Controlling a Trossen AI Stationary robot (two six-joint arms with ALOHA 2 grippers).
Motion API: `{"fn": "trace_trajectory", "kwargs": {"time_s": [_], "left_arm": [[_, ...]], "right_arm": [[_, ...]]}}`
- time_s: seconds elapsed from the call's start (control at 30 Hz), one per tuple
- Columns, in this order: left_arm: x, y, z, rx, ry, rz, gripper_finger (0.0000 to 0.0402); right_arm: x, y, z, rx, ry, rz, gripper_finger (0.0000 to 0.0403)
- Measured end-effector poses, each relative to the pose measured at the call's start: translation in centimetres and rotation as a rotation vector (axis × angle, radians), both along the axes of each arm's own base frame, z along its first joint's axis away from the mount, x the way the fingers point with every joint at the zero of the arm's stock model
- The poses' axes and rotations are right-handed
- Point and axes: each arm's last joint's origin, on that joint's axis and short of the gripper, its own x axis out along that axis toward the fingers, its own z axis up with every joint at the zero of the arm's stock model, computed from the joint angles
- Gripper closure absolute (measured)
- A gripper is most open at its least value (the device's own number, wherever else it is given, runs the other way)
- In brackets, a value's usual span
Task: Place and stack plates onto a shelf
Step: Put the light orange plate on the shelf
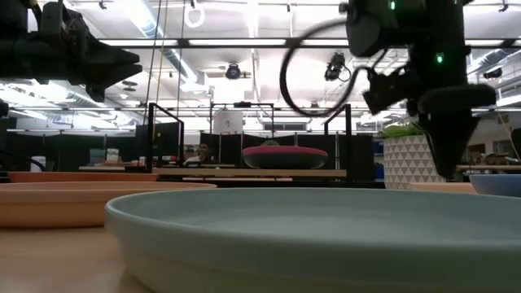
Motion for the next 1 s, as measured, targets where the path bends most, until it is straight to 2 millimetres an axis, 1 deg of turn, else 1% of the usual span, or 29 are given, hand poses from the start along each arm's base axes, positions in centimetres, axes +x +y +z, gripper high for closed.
{"fn": "trace_trajectory", "kwargs": {"time_s": [0.2, 0.43, 0.53, 0.77, 1.0], "left_arm": [[0.0, 0.0, 0.0, 0.075, 0.026, 0.010, 0.0267], [0.0, 0.0, -0.2, 0.084, 0.049, 0.010, 0.0267], [0.0, 0.0, -0.4, 0.083, 0.067, 0.009, 0.0267], [0.0, 0.0, -0.4, 0.073, 0.068, 0.008, 0.0267], [0.1, 0.0, -0.5, 0.048, 0.073, 0.004, 0.0267]], "right_arm": [[-0.8, -0.5, -1.2, 0.057, 0.041, -0.089, 0.0297], [-0.9, -0.6, -1.7, 0.113, 0.045, -0.088, 0.0302], [-0.9, -0.8, -1.7, 0.107, 0.044, -0.076, 0.0318], [-0.8, -1.1, -1.7, 0.110, 0.046, -0.043, 0.0374], [-0.6, -1.5, -1.8, 0.126, 0.038, -0.008, 0.0380]]}}
